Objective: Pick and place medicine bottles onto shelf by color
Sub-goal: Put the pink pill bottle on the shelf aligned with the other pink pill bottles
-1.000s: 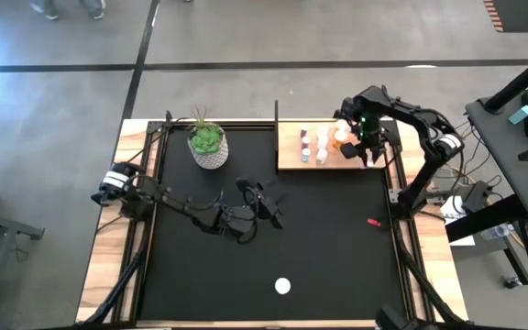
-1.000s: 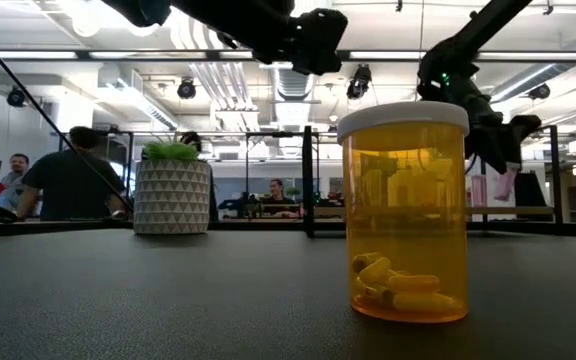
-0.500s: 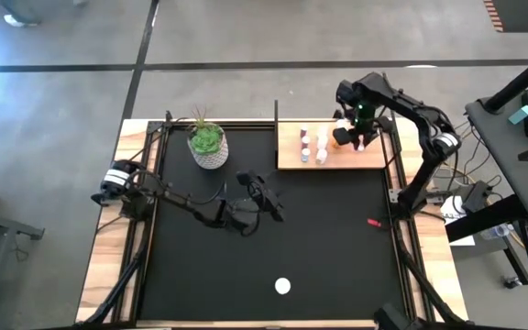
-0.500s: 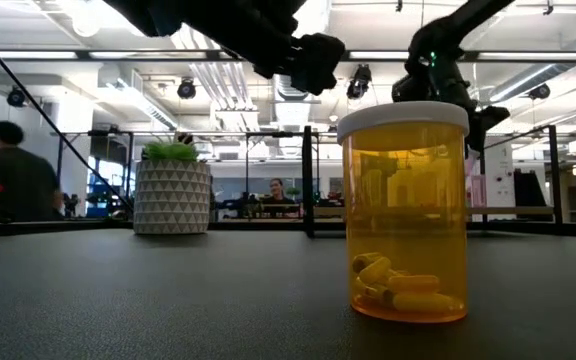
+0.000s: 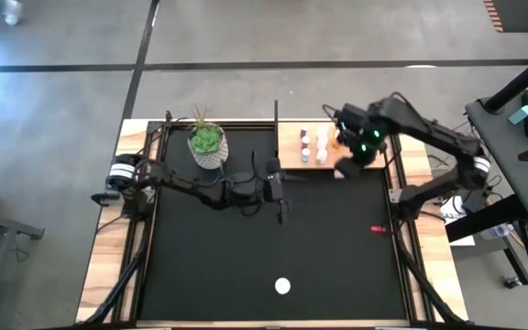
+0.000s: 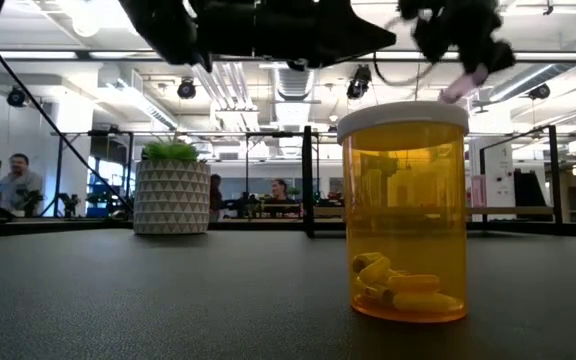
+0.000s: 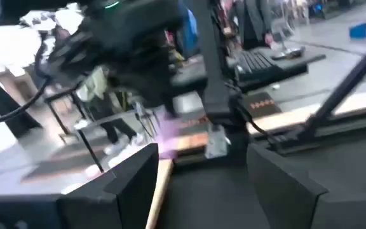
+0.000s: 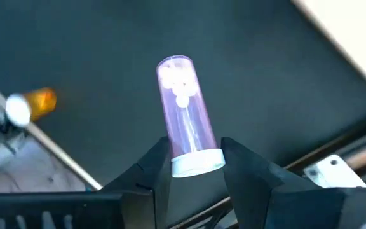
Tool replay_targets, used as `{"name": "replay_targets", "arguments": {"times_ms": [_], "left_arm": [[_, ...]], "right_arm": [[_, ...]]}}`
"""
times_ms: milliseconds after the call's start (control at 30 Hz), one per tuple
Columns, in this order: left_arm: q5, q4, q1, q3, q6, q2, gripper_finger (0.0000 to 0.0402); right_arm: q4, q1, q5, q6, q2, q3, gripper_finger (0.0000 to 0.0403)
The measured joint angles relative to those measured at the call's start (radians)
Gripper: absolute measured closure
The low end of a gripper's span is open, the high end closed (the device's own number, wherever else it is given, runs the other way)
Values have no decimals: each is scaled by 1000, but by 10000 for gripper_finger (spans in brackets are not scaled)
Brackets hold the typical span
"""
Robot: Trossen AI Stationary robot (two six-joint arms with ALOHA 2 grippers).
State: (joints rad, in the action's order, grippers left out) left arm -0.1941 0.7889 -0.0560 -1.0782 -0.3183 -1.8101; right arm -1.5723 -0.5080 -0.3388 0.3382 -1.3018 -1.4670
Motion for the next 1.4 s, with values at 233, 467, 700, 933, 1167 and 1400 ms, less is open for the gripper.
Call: {"name": "replay_targets", "arguments": {"times_ms": [233,467,700,933,1167,1400], "left_arm": [[2,239,-4,-10,-161,-105,178],[-13,356,-4,-54,-197,-186,178],[-19,345,-4,-68,-195,-188,178],[-33,335,-17,-68,-193,-188,189],[-51,337,-34,-67,-192,-188,253],[-52,336,-35,-67,-190,-188,304]], "right_arm": [[117,263,25,66,97,1,287],[241,374,26,65,75,-32,287],[255,384,28,-11,6,-97,287],[213,384,40,-47,-58,-179,287],[169,384,96,-55,-64,-205,287],[168,388,97,-54,-61,-208,286]]}}
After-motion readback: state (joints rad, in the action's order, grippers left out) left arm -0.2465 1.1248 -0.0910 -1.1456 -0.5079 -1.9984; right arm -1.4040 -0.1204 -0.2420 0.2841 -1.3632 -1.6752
